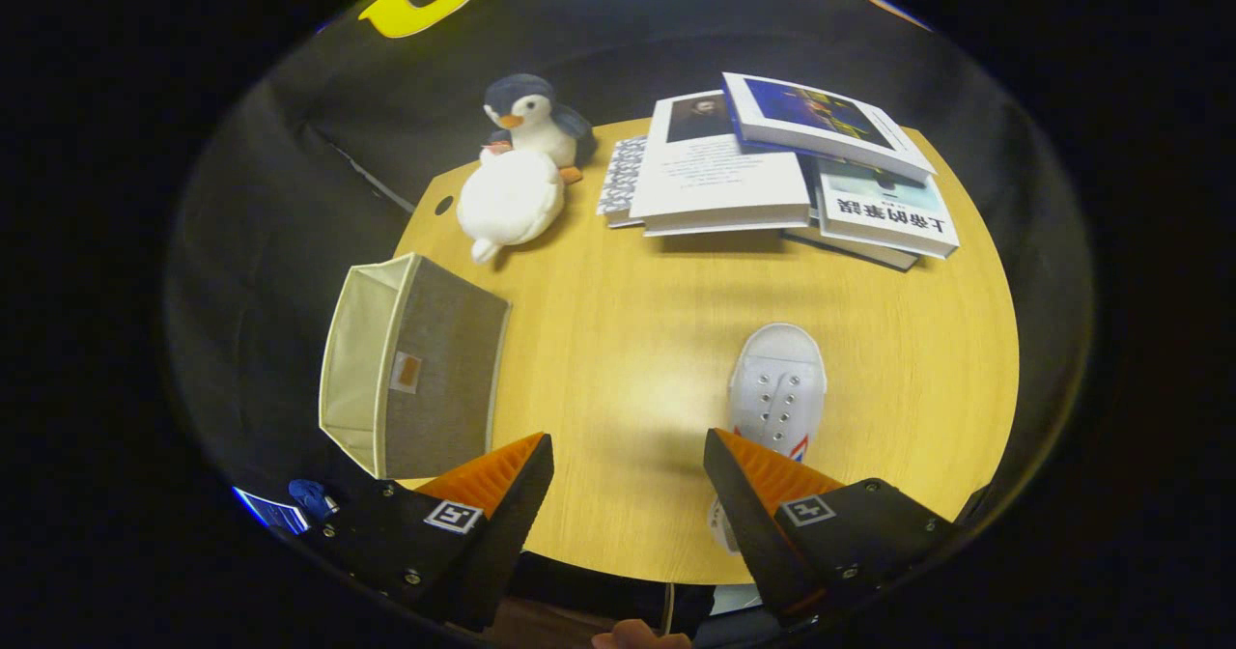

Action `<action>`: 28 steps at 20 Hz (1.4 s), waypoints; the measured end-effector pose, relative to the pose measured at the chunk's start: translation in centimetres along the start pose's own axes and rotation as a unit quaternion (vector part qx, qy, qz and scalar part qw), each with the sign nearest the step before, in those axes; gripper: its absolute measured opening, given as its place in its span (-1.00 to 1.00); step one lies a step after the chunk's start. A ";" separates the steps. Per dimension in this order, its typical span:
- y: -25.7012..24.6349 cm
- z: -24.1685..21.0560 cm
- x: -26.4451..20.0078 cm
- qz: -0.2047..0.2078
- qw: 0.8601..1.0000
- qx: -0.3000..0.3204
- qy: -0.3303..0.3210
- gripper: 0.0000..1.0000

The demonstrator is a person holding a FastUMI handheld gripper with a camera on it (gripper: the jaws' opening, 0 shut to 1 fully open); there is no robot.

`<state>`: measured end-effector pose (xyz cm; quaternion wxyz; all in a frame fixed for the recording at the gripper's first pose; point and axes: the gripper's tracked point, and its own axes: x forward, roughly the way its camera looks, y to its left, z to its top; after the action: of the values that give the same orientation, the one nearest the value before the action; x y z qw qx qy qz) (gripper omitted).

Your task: Open the storage box then place both shoes into the box .Put the left shoe in first, then the right shoe, with the right side of both shoes facing outward in a uniform manner.

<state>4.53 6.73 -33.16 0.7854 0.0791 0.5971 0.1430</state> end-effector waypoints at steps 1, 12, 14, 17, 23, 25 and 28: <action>-1.1 -0.6 0.0 -0.007 1.000 0.007 0.004 0.93; -10.7 -5.8 2.2 -0.090 0.993 0.040 0.065 0.93; -11.2 -6.9 3.1 -0.086 0.991 0.051 0.084 0.93; -11.9 -7.7 4.5 -0.090 0.990 0.043 0.101 0.92; -13.3 -7.5 6.9 -0.110 0.987 0.028 0.110 0.84; -12.9 -7.7 7.8 -0.105 0.987 0.044 0.111 0.59; -12.1 -7.5 8.5 -0.103 0.988 0.071 0.094 0.03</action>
<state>1.00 -2.38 -46.56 0.7288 0.0586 0.6817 0.0257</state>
